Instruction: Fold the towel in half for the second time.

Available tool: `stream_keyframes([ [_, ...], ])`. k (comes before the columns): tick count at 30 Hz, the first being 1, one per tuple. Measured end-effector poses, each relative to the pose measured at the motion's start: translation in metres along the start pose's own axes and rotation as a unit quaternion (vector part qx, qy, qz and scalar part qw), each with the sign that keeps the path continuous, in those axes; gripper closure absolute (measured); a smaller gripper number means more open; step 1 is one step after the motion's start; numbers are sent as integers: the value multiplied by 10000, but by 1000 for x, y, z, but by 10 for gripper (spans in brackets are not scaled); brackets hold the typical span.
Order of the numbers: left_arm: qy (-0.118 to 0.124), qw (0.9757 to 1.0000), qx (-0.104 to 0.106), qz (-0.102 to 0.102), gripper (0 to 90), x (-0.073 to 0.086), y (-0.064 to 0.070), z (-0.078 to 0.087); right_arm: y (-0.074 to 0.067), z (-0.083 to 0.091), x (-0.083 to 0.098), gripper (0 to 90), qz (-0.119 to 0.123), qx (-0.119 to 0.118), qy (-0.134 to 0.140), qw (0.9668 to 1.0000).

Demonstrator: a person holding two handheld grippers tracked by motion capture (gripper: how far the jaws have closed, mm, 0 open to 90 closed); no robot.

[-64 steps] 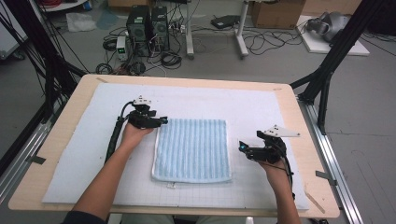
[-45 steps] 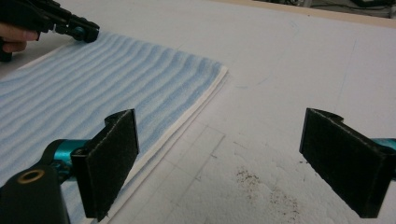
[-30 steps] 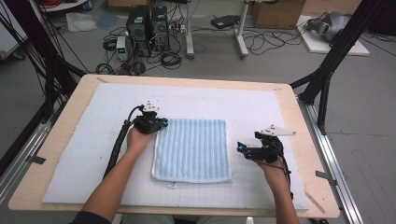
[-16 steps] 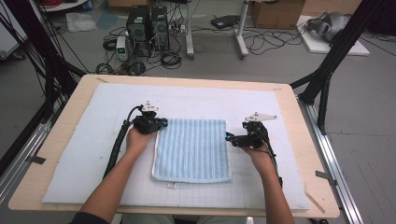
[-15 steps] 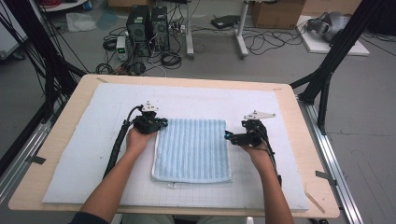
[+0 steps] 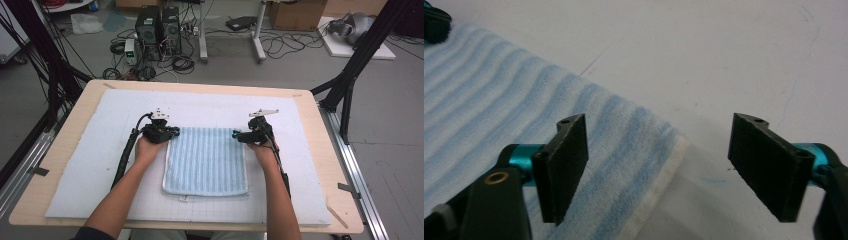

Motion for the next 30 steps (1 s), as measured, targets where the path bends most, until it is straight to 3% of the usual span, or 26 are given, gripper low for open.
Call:
stream_keyframes([
  [3,-10,10000,13,-2,846,0,0,0,0,-4,-3,334,5,17,-1,10000],
  [14,-26,10000,21,3,847,0,0,0,6,-11,0,434,-191,-82,-60,9998],
  [17,-16,10000,35,12,847,0,0,0,5,-17,1,503,-192,-85,-81,9997],
  [20,-21,10000,51,4,847,0,0,0,3,-18,0,658,-91,-49,-103,9999],
  [22,-12,10000,62,22,848,0,0,0,-1,-18,0,798,113,-78,-149,9998],
  [23,-1,9999,101,40,849,0,-1,1,-4,-18,0,824,235,-49,-178,9996],
  [24,28,9999,136,85,850,0,-1,1,-6,-18,-1,838,392,94,-236,9989],
  [26,220,9977,438,465,852,-3,-5,5,-7,-17,-3,846,479,199,-293,9982],
  [28,425,9967,494,492,853,-7,-10,11,-6,-14,-10,845,477,276,-170,9983],
  [30,621,9967,384,355,854,-14,-14,15,-5,-11,-16,846,448,322,-28,9985],
])
Point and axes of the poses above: each handheld gripper's, and its own axes: z roughly backward along the jaws, x roughly out of its underside, y roughly to its right, the point moved 9 cm from there along -z, roughly forward along the jaws, and after that the axes turned 13 degrees about -y, right-handed, at the moved point
